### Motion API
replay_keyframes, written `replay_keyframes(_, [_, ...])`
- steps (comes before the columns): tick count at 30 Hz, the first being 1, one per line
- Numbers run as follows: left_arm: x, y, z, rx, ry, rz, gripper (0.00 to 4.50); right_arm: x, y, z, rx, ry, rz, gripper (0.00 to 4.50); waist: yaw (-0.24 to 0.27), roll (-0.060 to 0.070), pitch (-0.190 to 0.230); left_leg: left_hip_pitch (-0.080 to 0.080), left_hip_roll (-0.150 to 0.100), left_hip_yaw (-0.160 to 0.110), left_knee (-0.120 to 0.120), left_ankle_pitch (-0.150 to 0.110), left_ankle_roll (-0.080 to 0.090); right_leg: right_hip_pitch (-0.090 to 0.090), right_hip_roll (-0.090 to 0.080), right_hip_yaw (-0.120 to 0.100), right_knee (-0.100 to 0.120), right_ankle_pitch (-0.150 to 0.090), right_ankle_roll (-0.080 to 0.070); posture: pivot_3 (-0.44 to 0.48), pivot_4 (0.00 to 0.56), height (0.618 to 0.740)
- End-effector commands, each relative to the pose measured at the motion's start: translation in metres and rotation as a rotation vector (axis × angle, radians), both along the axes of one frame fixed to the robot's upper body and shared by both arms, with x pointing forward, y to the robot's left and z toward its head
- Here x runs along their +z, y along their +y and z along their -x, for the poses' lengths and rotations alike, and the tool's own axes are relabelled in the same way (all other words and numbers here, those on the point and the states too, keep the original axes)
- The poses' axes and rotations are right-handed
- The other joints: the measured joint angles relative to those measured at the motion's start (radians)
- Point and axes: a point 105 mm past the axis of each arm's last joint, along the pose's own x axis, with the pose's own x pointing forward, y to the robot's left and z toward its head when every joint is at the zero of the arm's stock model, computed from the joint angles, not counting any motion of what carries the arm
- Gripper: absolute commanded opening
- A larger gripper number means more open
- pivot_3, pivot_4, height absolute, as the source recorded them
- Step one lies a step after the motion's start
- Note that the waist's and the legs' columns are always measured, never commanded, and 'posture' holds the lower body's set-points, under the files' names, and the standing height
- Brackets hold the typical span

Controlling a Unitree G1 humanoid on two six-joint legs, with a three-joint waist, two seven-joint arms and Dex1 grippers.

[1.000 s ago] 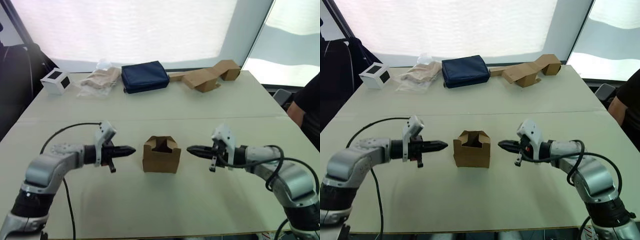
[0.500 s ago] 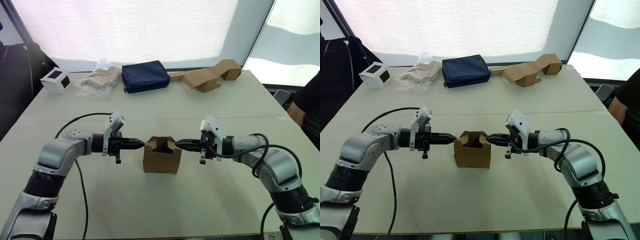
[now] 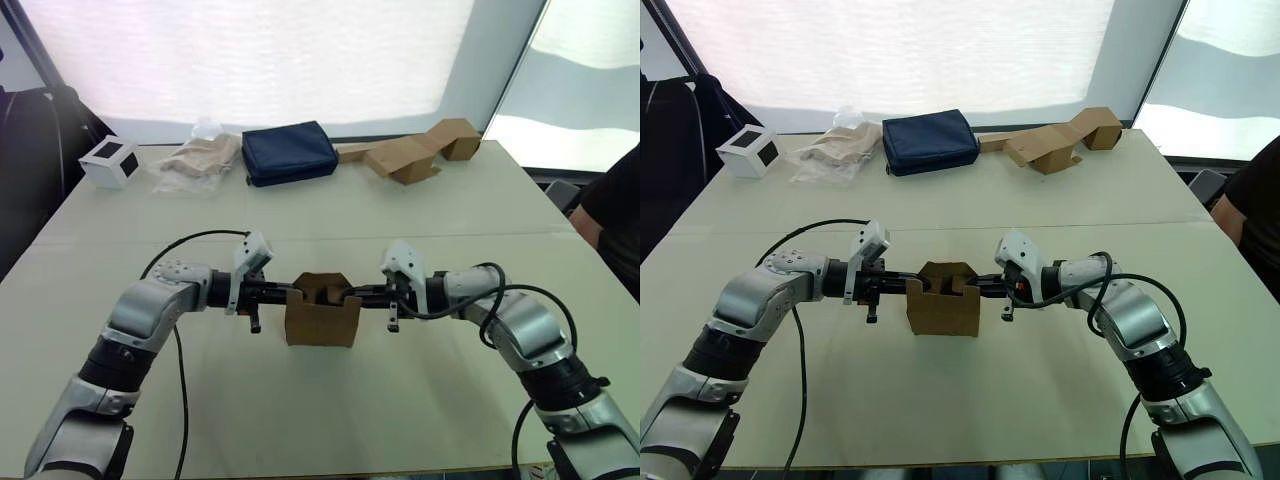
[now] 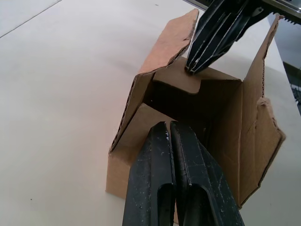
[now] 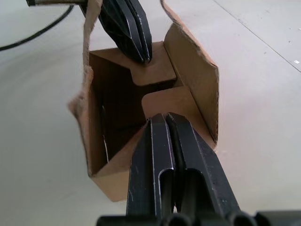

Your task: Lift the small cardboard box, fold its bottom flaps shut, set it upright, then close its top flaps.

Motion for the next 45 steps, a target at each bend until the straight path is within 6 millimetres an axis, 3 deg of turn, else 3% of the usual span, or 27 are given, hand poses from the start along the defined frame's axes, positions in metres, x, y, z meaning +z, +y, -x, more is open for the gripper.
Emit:
replay_keyframes(1, [0.001, 0.000, 0.001, -0.006, -0.014, -0.003, 0.09, 0.006, 0.006, -0.001, 0.040, -0.040, -0.001, 0.00, 0.000, 0.000, 0.000, 0.000, 0.000, 0.000, 0.000, 0.000, 0.000, 0.000, 0.000, 0.000, 0.000, 0.000, 0.000, 0.000, 0.150, 0.740])
replay_keyframes(6, [0.002, 0.000, 0.001, 0.004, -0.006, 0.017, 0.09, 0.005, 0.005, -0.003, 0.056, -0.062, 0.024, 0.00, 0.000, 0.000, 0.000, 0.000, 0.000, 0.000, 0.000, 0.000, 0.000, 0.000, 0.000, 0.000, 0.000, 0.000, 0.000, 0.000, 0.150, 0.740])
replay_keyframes(8, [0.011, 0.000, -0.001, 0.019, 0.005, 0.068, 0.09, 0.011, 0.005, -0.003, 0.062, -0.073, 0.015, 0.00, 0.001, 0.000, 0.000, 0.000, 0.000, 0.000, 0.000, 0.000, 0.000, 0.000, -0.001, 0.000, 0.000, 0.000, 0.000, 0.000, 0.150, 0.740])
replay_keyframes(14, [0.041, 0.015, -0.003, 0.032, 0.021, 0.162, 0.09, 0.045, -0.008, -0.003, 0.041, -0.133, -0.042, 0.00, 0.000, 0.000, 0.000, 0.000, 0.000, 0.000, 0.000, 0.000, 0.000, 0.000, -0.001, 0.000, 0.000, 0.000, 0.000, 0.000, 0.150, 0.740])
replay_keyframes(17, [0.049, 0.026, -0.018, 0.081, -0.003, 0.163, 0.09, 0.068, -0.021, -0.005, -0.005, -0.180, -0.078, 0.00, 0.001, 0.000, 0.000, 0.000, 0.000, 0.000, 0.000, 0.000, 0.000, 0.000, -0.001, 0.000, 0.000, 0.000, 0.000, 0.000, 0.150, 0.740])
replay_keyframes(20, [0.046, 0.029, -0.031, 0.100, -0.024, 0.140, 0.09, 0.084, -0.024, -0.002, -0.023, -0.200, -0.115, 0.00, 0.001, 0.000, 0.000, 0.000, 0.000, 0.000, 0.000, 0.000, 0.000, 0.000, 0.000, 0.000, 0.000, 0.000, 0.000, 0.000, 0.150, 0.740])
replay_keyframes(23, [0.026, 0.032, -0.050, 0.136, -0.006, 0.101, 0.09, 0.092, -0.017, 0.016, 0.007, -0.225, -0.104, 0.00, 0.001, 0.000, 0.000, 0.000, 0.000, 0.000, 0.000, 0.000, 0.000, 0.000, 0.000, -0.001, 0.000, 0.000, 0.000, 0.000, 0.150, 0.740])
replay_keyframes(28, [-0.008, 0.029, -0.064, 0.121, 0.055, 0.039, 0.09, 0.080, 0.009, 0.061, 0.128, -0.230, -0.017, 0.00, 0.004, 0.000, 0.000, -0.001, -0.001, -0.001, 0.000, 0.000, 0.000, 0.000, 0.000, -0.001, 0.000, 0.000, 0.000, 0.000, 0.150, 0.740])
replay_keyframes(31, [-0.023, 0.024, -0.067, 0.095, 0.087, 0.017, 0.09, 0.066, 0.021, 0.075, 0.146, -0.229, 0.012, 0.00, 0.002, 0.000, 0.000, -0.001, -0.001, -0.001, 0.000, 0.000, 0.000, 0.000, 0.000, -0.001, 0.000, 0.000, 0.000, 0.000, 0.150, 0.740])
replay_keyframes(36, [-0.030, 0.015, -0.065, 0.045, 0.124, 0.029, 0.09, 0.058, 0.030, 0.073, 0.119, -0.240, 0.029, 0.00, -0.001, 0.000, 0.000, -0.001, -0.002, -0.001, 0.001, 0.000, 0.000, 0.000, 0.000, -0.001, 0.000, 0.000, 0.000, 0.000, 0.150, 0.740])
replay_keyframes(41, [-0.036, 0.009, -0.060, -0.001, 0.135, 0.014, 0.09, 0.042, 0.030, 0.055, 0.037, -0.303, 0.127, 0.00, 0.001, 0.000, 0.000, -0.001, -0.002, -0.001, 0.001, 0.000, 0.000, 0.000, 0.000, -0.001, 0.000, 0.000, 0.000, 0.000, 0.150, 0.740])
replay_keyframes(45, [-0.026, 0.004, -0.054, -0.055, 0.155, 0.057, 0.09, 0.036, 0.030, 0.051, 0.032, -0.321, 0.163, 0.00, 0.001, 0.000, 0.000, -0.001, -0.002, -0.001, 0.001, 0.000, 0.000, 0.000, 0.000, -0.001, 0.000, 0.000, 0.000, 0.000, 0.150, 0.740])
